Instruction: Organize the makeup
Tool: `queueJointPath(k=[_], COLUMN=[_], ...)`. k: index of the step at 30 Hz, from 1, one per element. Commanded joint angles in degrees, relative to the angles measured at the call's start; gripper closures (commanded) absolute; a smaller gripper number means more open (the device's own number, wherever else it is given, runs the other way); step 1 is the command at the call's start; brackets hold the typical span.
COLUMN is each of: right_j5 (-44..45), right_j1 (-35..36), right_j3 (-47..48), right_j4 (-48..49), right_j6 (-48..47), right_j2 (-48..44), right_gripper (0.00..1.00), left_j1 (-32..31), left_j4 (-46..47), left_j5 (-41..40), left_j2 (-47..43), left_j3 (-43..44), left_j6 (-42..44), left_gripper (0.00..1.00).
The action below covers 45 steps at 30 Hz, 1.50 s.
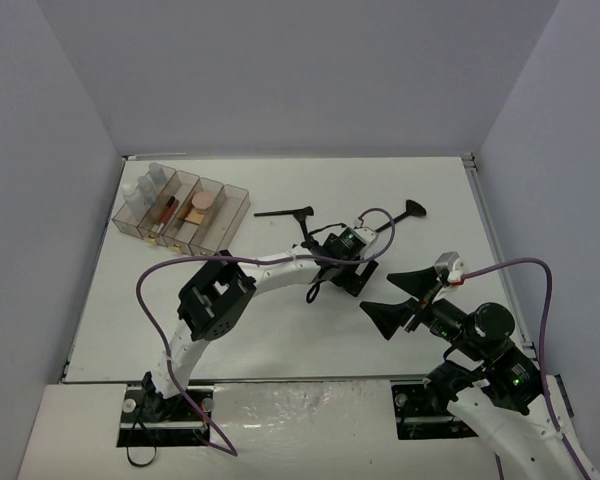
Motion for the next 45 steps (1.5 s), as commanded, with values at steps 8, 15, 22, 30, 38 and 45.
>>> queueJointPath(k=[8,15,22,30,38,45], right_j5=[1.7,3.4,4.1,4.7,5.9,5.5], right_j1=[0.2,0.1,0.2,0.1,0.1,0.1], right_j3=[2.0,1.6,1.7,1.5,0.5,0.2], right_j4=[2.5,2.4,2.4,2.4,2.5,2.4], right_j6=[-1.0,-1.1,-1.1,-1.5,-1.3,-1.3], right_j2=[0.9,0.9,0.6,0.8,1.4,1.1], right_gripper=[0.00,0.00,0.00,0.00,0.00,0.00], left_j1=[-1.4,-1.5,-0.9,9.8,31.5,40.3], left_j4=[1.6,2.4,-1.5,-13.0,-15.3,-13.2], left_j5=[-2.5,-2.5,-5.9,-15.0,-20.2,-28.8], left_j2=[0.0,-4.9,-19.4,-30.5,-28.8,-19.5], left_j3=[2.8,-3.3,-10.2,-10.5,-5.3,0.8], left_j6=[-1.9,-3.5,-2.9,5.5,16.5,25.2], left_gripper=[0.26,0.73,0.73,0.73,0.72,0.70])
